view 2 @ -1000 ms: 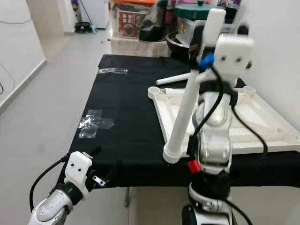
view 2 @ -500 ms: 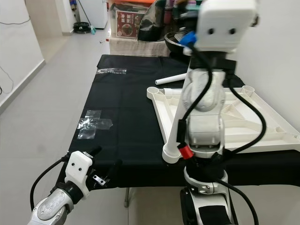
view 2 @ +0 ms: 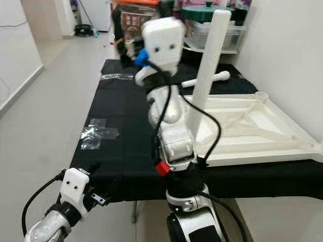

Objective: Building children table

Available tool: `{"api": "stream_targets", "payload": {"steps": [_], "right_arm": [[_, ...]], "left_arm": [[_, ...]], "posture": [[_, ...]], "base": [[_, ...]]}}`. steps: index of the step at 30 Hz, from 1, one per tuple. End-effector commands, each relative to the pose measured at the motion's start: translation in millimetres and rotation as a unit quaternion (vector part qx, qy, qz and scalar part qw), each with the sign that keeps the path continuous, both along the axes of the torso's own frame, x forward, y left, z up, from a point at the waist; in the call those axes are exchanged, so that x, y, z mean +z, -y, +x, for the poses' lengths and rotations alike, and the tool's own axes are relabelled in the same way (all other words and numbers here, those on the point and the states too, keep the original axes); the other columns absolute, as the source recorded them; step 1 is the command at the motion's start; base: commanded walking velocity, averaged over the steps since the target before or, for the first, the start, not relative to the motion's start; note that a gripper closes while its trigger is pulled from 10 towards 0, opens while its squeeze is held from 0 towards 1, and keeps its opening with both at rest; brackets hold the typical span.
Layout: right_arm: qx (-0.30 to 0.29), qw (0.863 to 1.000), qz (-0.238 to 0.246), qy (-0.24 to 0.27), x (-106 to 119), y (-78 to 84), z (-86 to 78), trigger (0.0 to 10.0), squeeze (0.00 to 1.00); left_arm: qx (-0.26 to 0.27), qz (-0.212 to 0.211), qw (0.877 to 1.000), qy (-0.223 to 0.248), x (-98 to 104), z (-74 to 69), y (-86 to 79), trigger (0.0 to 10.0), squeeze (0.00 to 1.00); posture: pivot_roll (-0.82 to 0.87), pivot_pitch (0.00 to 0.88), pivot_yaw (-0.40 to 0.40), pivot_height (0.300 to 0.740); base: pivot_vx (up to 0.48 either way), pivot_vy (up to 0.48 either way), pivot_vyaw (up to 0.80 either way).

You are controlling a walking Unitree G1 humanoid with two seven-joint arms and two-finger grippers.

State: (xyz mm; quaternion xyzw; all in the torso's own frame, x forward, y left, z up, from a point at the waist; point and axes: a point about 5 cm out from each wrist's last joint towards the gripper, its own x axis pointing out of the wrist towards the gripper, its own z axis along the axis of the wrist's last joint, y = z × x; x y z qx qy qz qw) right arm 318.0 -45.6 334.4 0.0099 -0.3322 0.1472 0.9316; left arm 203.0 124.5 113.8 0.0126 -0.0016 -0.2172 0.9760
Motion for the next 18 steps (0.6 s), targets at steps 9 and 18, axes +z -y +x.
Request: {"api": "stream_targets", "payload": {"steps": [9,18], "right_arm": [[-0.007,0.962,-0.05,-0.269,-54.3,-38.6,66.5,10.0,0.0],[-0.065,0.927,-0.127,-0.347,-97.2,-32.8,82.5,10.0,0.0]], "left_arm": [[-0.024,-0.019,1.0,-0.004,9.9,-16.9,10.6,10.0,0.0],[-0.025,-0.035,0.999,-0.004,21.4,-31.9,19.5,10.0,0.0]], "posture": [[0.11,0.087,-0.163,0.74],[0.11,0.15,-0.204,0.74]], "base": [[0.0,0.0,0.0],[0.0,0.0,0.0]]}}
